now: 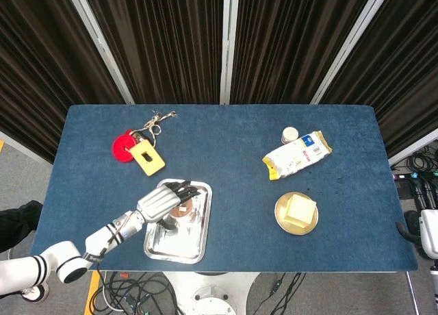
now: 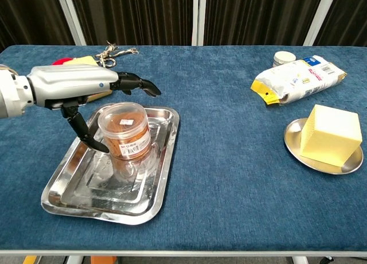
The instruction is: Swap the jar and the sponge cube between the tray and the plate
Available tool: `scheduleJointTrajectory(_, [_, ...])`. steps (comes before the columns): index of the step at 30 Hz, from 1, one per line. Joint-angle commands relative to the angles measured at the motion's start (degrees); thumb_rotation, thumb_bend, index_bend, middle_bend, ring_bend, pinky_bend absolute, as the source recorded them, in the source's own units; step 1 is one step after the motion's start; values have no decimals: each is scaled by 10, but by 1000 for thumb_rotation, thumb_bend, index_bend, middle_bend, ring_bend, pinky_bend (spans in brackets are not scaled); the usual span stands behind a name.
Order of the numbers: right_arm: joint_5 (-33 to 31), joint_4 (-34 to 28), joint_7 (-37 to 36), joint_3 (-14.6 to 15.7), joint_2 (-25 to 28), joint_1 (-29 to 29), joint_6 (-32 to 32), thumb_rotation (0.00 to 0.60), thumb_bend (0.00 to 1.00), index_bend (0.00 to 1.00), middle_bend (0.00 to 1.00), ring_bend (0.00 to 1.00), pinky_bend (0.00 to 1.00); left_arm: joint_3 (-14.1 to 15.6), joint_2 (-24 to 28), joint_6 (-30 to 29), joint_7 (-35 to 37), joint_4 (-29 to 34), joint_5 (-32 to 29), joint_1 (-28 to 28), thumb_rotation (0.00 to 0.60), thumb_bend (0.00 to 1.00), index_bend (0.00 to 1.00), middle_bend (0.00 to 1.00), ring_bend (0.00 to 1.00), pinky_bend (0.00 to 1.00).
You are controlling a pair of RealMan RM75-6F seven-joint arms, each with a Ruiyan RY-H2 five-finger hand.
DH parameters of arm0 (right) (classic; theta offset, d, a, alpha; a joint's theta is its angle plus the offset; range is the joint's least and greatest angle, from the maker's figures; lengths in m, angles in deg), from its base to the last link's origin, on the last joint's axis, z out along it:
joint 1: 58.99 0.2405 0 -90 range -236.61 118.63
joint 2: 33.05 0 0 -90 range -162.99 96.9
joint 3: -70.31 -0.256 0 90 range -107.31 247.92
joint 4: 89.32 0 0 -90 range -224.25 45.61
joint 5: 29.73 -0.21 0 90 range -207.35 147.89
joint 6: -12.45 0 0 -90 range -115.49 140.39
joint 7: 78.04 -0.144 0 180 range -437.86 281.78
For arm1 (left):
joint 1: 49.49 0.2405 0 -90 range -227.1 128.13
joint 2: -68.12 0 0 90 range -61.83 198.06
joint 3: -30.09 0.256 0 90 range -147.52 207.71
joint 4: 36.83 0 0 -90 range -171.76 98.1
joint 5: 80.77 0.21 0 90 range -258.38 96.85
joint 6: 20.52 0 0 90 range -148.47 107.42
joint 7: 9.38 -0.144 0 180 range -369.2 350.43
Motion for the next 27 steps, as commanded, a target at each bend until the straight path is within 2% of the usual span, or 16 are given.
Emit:
scheduleJointTrajectory(1, [-2,1,0,0,0,0,-3,600,149,0,0,0,0,2,-5,11,3,-7,-5,-10,600,0,91,91,28,174])
scheduleJointTrajectory(6, [-4,2,-2,-2,-1,-1,-1,600,150,0,0,0,0,7,-13,33,9,-22,-10,-29,600,15,116,107,29,203])
scheduleJointTrajectory(11, [-6,5,-6,-2,0,-2,0,600,153,0,0,0,0,9,-28,25,3,-40,-9,-37,600,73,193,195,188,423])
scheduleJointTrajectory(13, [-7,6,-7,-3,1,-3,0,600,153,0,0,0,0,10,-32,25,1,-46,-8,-41,600,88,218,222,219,457])
scheduleJointTrajectory(22, [-10,12,-14,-3,-1,-4,-3,600,157,0,0,0,0,11,-43,15,9,-61,-8,-54,600,130,279,298,267,516])
scheduleJointTrajectory(27, [-8,13,-17,-4,-1,-5,1,600,157,0,0,0,0,-1,-49,2,19,-68,-2,-70,600,131,289,309,276,523])
